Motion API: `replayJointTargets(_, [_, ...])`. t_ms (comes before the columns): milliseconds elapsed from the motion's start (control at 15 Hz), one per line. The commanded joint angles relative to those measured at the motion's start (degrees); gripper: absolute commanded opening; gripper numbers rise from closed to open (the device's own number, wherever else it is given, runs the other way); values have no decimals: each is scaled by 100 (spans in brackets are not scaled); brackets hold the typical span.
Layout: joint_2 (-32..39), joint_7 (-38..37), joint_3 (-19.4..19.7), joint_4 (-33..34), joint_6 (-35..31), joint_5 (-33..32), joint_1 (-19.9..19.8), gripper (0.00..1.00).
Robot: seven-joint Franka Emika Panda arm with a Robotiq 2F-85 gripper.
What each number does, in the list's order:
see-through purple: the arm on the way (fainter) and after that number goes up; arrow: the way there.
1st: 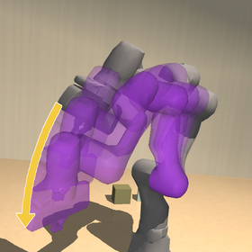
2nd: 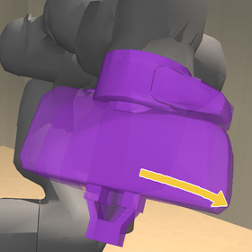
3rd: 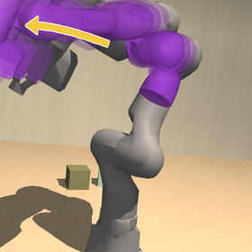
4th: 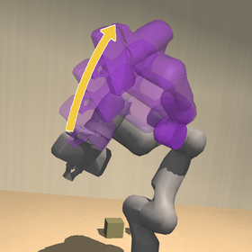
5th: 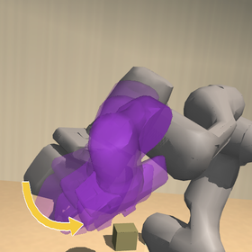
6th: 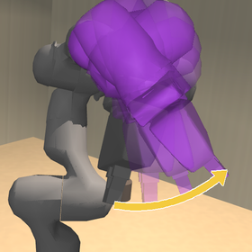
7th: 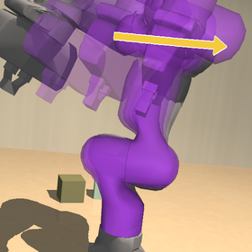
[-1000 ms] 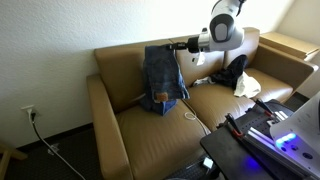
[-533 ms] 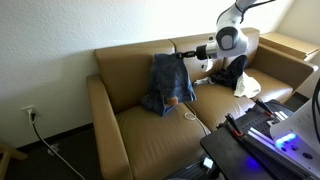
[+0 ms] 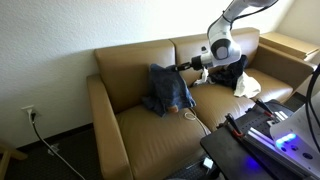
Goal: Pile the pair of jeans on the couch
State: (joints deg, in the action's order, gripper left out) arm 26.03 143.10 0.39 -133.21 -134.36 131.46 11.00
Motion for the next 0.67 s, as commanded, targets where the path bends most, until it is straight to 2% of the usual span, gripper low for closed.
replayJointTargets(0, [359,238,-21,355,-22,-461,304,4])
replayJointTargets(267, [842,285,-100,659,-86,-590,640,4])
replayJointTargets(333, [939,222,-136,753,-321,-98,752,42])
replayJointTargets(400, [998,51,-163,843,-672,478,868,43])
replayJointTargets(600, [946,-421,-180,1021,-1173,1318,1069,64])
